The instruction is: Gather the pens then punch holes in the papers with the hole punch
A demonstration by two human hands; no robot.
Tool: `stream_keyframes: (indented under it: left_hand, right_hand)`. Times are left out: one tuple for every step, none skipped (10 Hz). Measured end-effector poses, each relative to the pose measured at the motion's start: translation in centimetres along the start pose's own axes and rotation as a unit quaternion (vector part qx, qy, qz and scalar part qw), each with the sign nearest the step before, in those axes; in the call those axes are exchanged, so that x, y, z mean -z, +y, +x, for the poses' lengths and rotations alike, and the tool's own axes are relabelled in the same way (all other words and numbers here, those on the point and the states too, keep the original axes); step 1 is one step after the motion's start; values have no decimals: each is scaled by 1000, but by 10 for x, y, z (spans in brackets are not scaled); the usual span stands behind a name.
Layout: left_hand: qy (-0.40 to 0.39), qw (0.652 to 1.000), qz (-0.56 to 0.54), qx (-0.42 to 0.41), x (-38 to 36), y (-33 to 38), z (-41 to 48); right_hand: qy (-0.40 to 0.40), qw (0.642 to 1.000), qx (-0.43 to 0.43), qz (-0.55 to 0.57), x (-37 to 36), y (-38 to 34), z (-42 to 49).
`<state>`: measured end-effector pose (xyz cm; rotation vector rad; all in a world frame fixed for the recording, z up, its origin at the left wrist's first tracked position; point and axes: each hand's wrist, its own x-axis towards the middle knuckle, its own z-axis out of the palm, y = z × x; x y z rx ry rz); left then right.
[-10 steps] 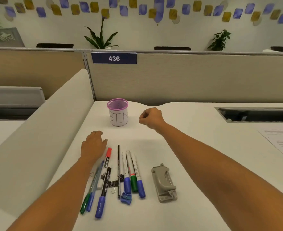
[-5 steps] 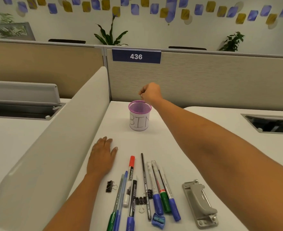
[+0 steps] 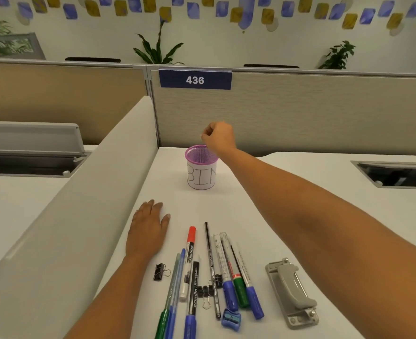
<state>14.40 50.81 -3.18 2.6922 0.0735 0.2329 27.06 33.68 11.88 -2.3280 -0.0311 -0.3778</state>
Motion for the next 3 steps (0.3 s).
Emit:
stream_keyframes:
  left_hand:
    - [-6, 1000, 1, 3, 2, 0, 0]
    - [-7, 1000, 15, -1, 0, -1, -2]
    - [-19, 999, 30, 15, 2, 2, -4]
  right_hand:
    - [2, 1000, -8, 22, 8, 8, -11]
    - [3, 999, -7, 32, 18, 22, -26]
    - [13, 999, -13, 37, 26, 41, -44]
